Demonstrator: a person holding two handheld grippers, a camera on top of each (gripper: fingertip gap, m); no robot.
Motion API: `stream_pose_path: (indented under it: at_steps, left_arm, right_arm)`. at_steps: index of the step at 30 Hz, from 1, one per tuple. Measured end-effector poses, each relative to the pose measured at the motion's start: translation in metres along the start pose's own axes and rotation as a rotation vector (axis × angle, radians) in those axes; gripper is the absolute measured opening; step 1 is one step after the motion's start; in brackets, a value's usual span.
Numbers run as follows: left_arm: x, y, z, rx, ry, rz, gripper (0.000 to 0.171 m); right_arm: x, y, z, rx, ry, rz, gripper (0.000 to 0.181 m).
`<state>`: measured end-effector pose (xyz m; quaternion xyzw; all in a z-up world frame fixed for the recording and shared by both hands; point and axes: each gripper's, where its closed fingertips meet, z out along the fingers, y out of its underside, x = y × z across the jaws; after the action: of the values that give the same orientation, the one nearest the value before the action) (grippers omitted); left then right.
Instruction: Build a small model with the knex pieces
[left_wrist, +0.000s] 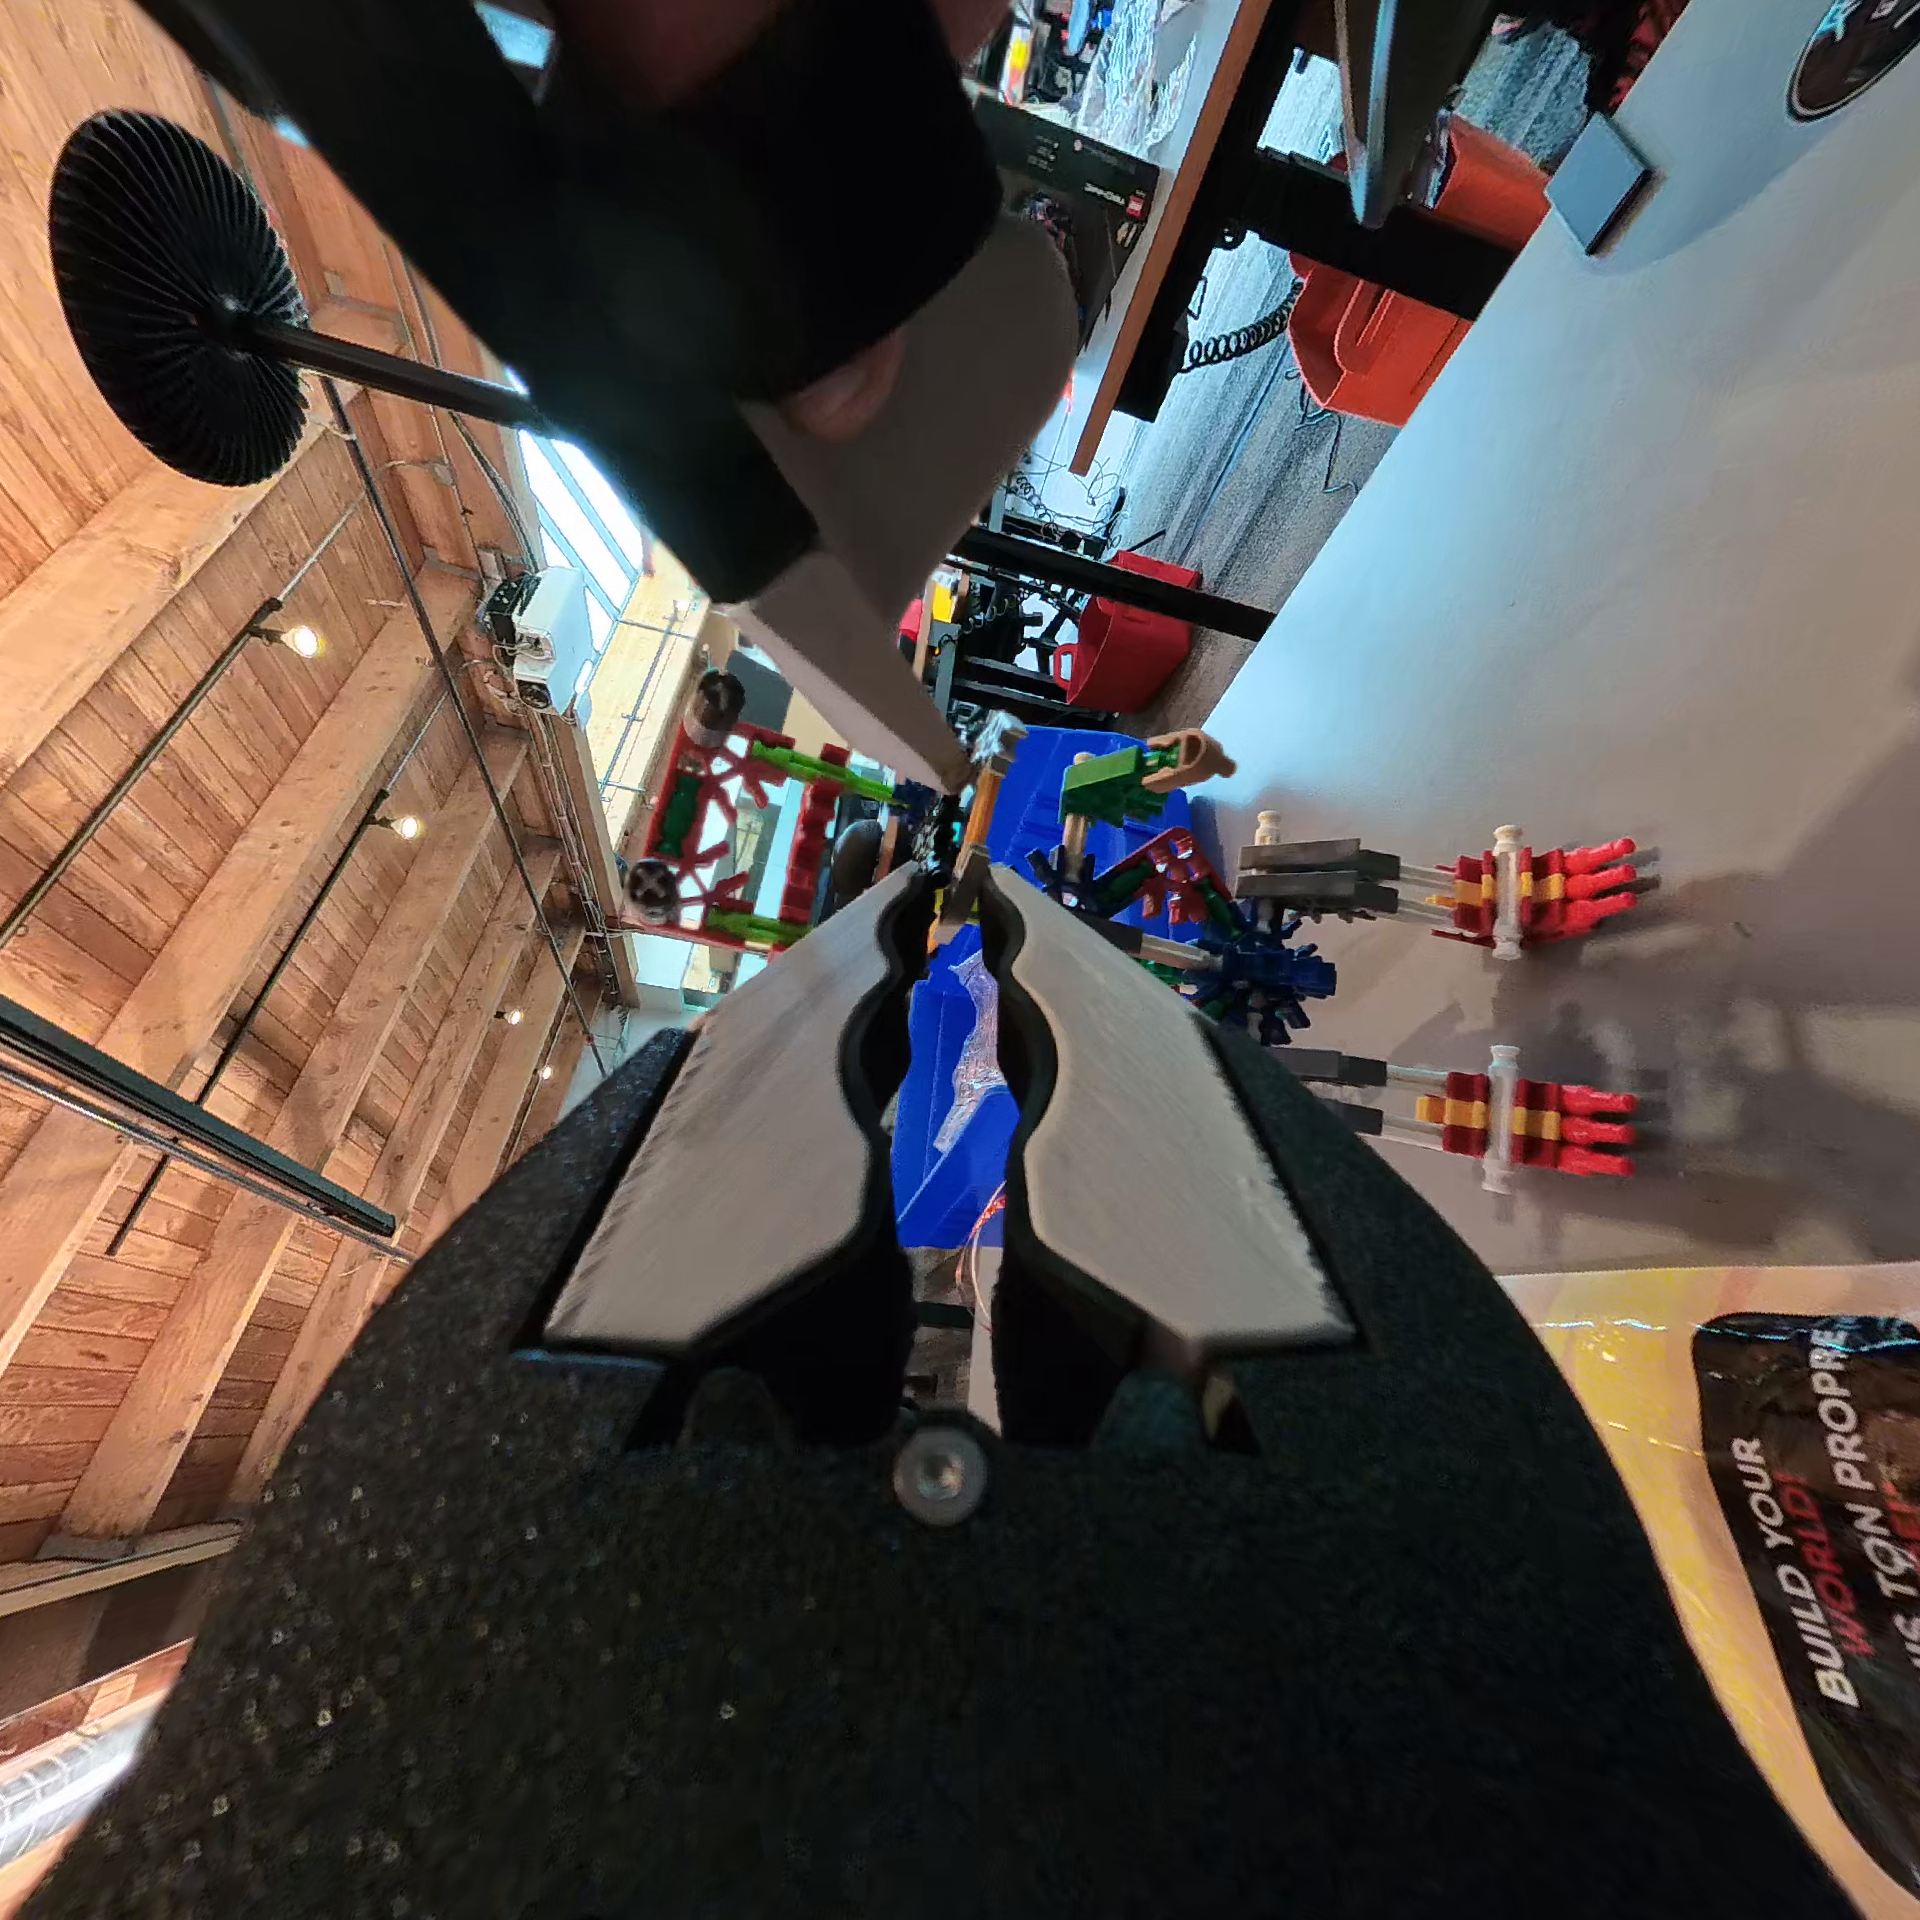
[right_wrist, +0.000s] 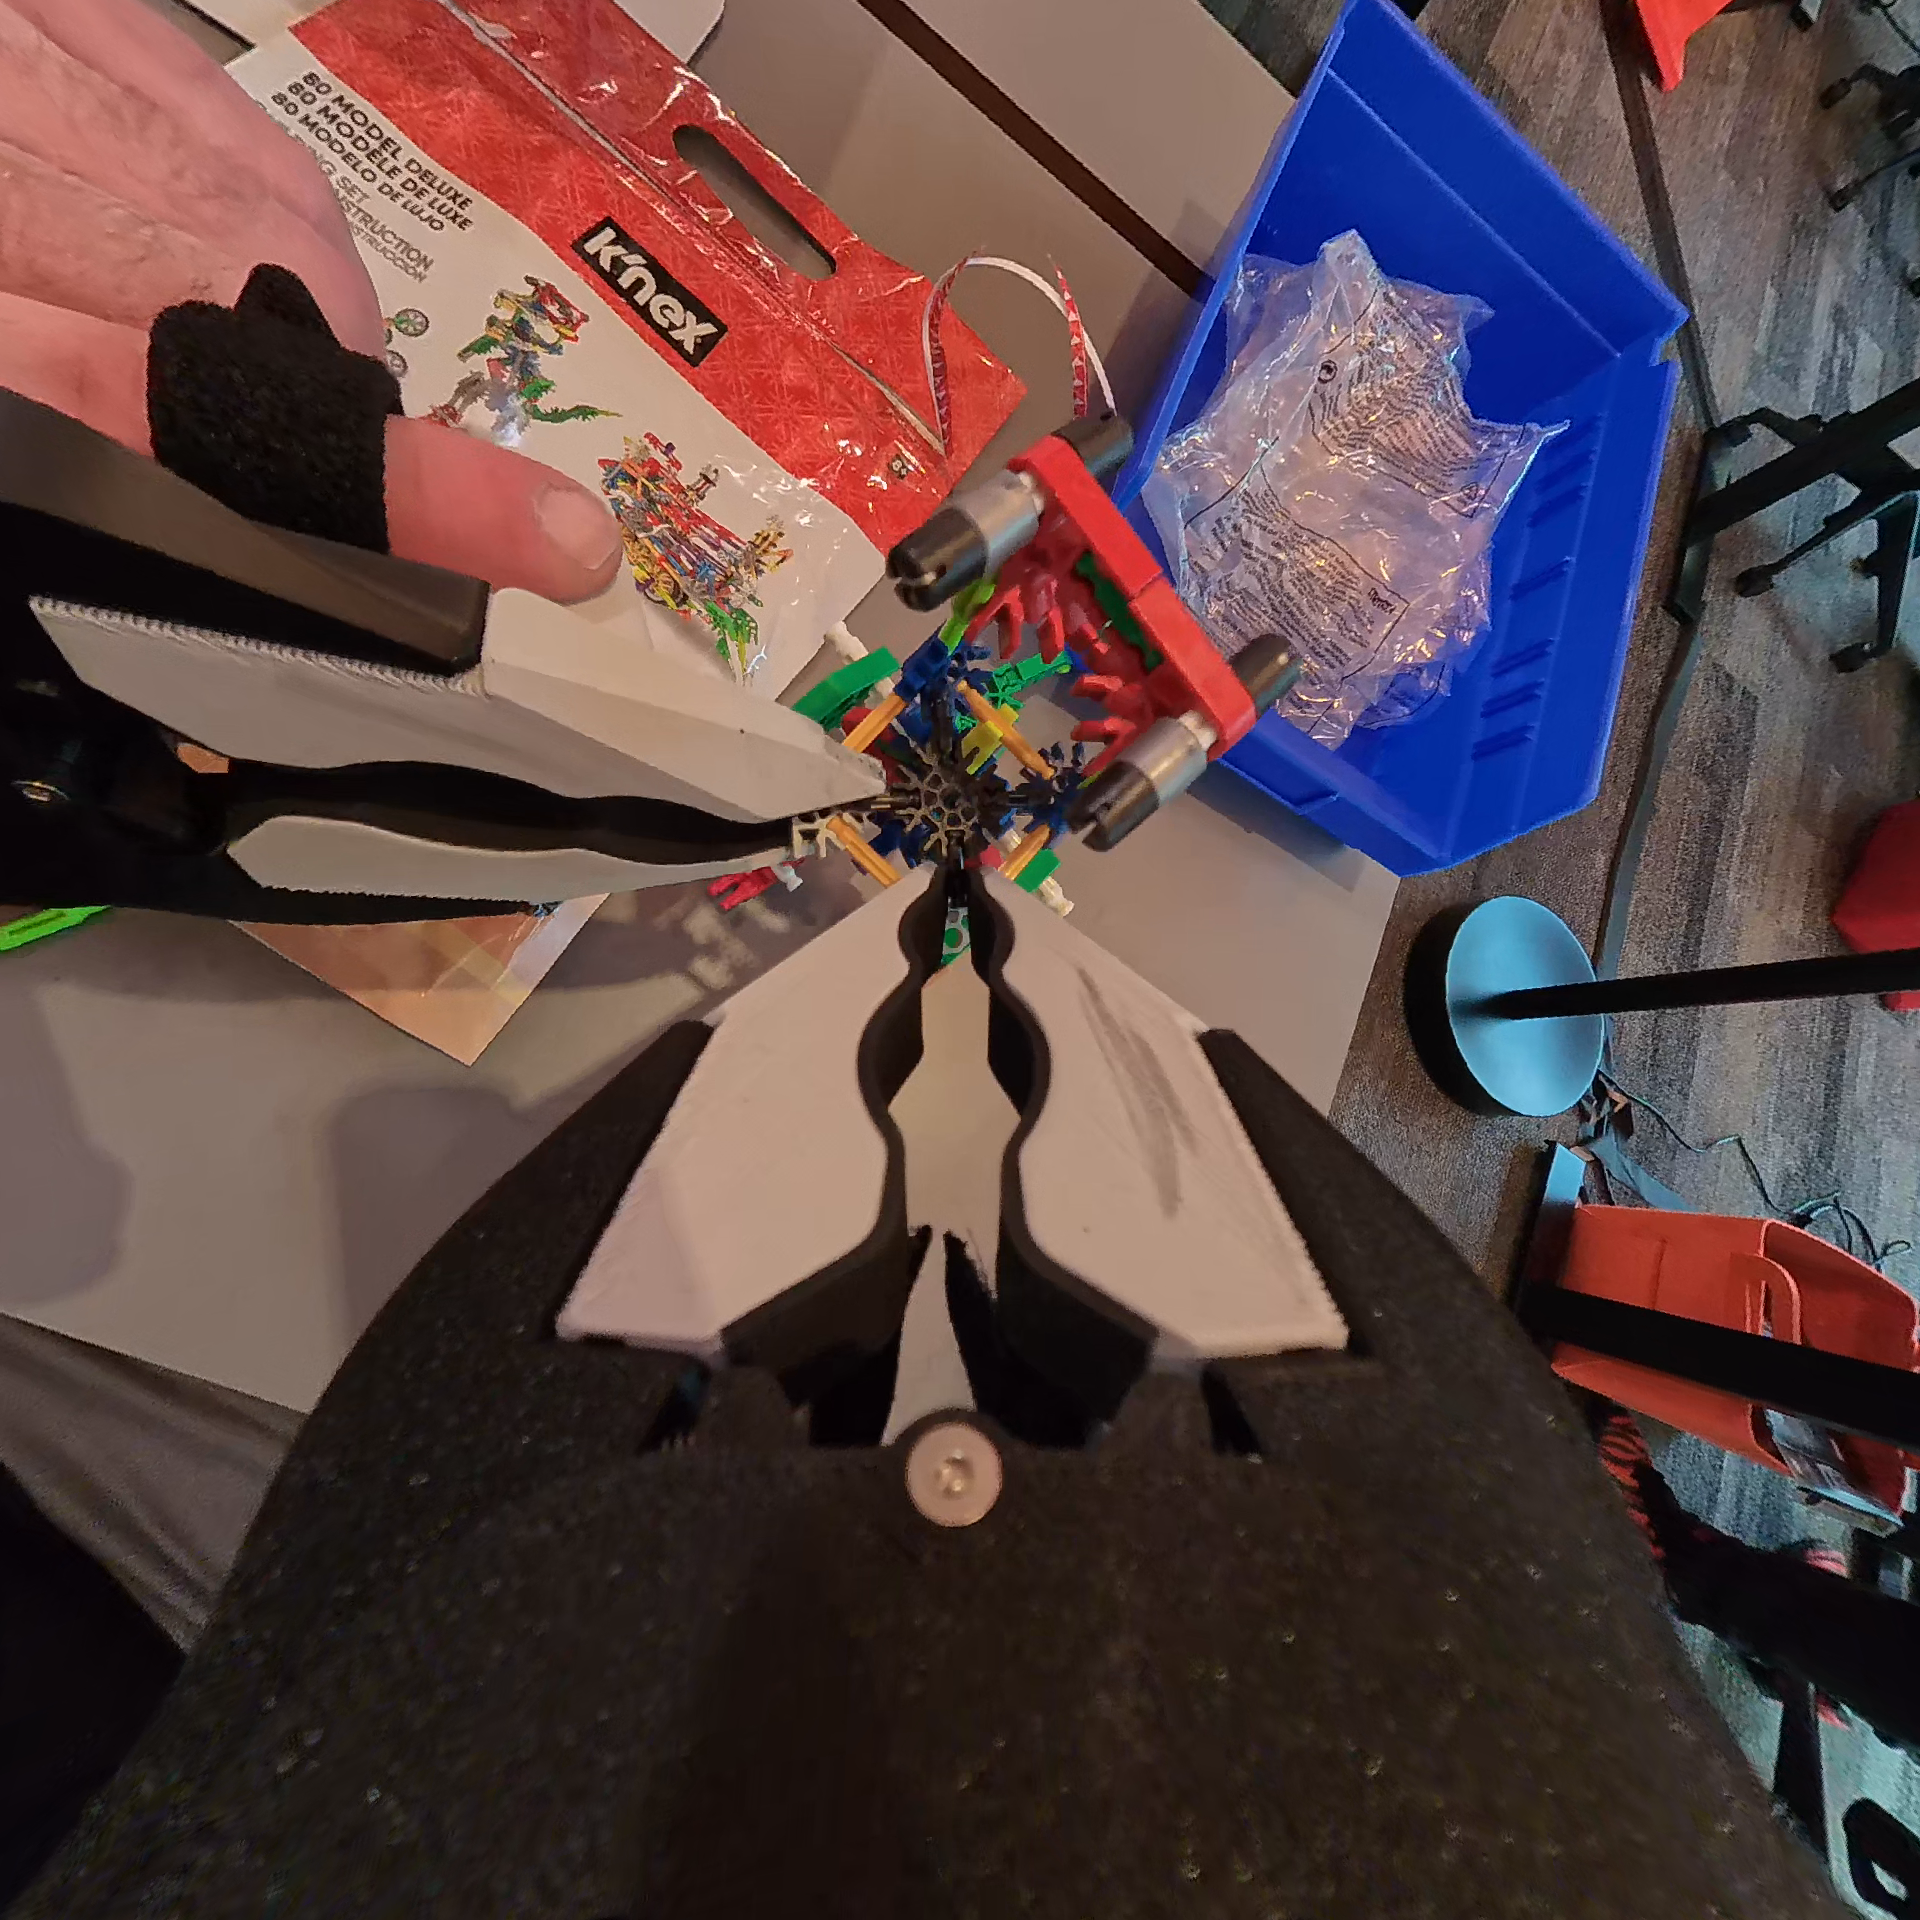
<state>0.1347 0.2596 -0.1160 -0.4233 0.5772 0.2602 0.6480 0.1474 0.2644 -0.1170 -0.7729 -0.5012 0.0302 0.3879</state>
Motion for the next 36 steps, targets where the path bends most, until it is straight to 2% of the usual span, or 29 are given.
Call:
stream_pose_path:
  at_steps: [4, 6, 9, 12, 19, 24, 27, 36]
  left_arm:
    - [-0.001, -0.001, 0.0, 0.003, -0.002, -0.007, 0.006]
    - [-0.002, -0.001, -0.001, 0.008, 0.0, -0.018, 0.006]
    - [-0.002, 0.0, -0.001, 0.008, 0.008, -0.034, 0.006]
    - [-0.003, 0.001, -0.001, 0.012, 0.016, -0.058, 0.006]
    - [-0.005, 0.003, -0.001, 0.022, 0.035, -0.113, 0.005]
    - [-0.005, 0.002, -0.002, 0.036, 0.044, -0.139, 0.005]
    - [-0.005, 0.002, -0.002, 0.041, 0.048, -0.153, 0.006]
    - [-0.006, 0.004, -0.002, 0.043, 0.062, -0.192, 0.007]
  right_arm:
    - [0.0, -0.001, -0.005, 0.031, -0.01, -0.03, 0.006]
    - [-0.005, -0.003, -0.008, 0.052, -0.017, -0.12, 0.008]
    - [-0.016, -0.006, -0.01, 0.1, -0.01, -0.313, 0.027]
    - [-0.016, -0.006, -0.009, 0.13, 0.029, -0.419, 0.035]
    - [-0.011, -0.002, -0.002, 0.245, 0.197, -0.649, 0.035]
    - [-0.002, -0.001, 0.006, 0.29, 0.244, -0.649, 0.03]
    - [0.0, -0.004, 0.006, 0.323, 0.28, -0.657, 0.015]
    - [0.003, -0.008, 0.007, 0.337, 0.352, -0.7, 0.011]
